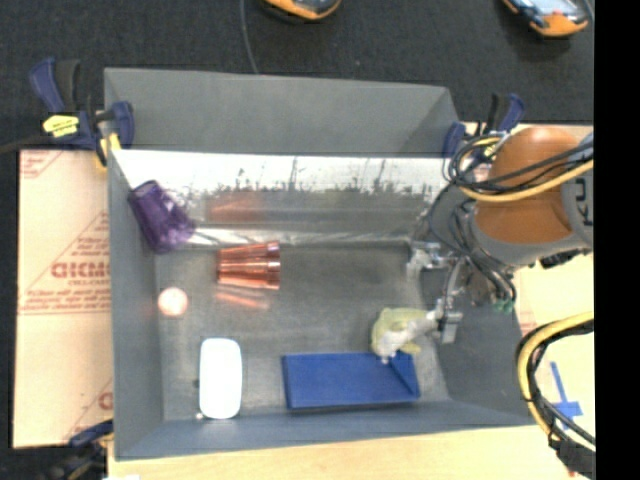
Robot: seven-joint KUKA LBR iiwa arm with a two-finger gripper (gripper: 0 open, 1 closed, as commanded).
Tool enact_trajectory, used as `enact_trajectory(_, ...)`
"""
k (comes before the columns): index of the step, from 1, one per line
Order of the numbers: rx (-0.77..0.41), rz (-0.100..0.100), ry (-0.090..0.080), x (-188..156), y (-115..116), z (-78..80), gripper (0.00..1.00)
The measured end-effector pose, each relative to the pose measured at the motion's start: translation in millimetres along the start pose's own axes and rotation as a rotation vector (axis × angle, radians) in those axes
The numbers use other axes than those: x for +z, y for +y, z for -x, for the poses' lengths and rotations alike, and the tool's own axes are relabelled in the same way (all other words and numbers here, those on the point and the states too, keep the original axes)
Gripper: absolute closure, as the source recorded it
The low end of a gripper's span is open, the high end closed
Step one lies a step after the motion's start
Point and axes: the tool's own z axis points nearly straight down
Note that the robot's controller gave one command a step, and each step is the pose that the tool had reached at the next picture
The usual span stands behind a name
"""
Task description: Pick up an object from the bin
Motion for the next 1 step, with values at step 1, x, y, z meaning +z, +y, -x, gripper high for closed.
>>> enact_trajectory(1,-0.003,-0.001,-0.008,-4.7,0.3,2.0,0.00)
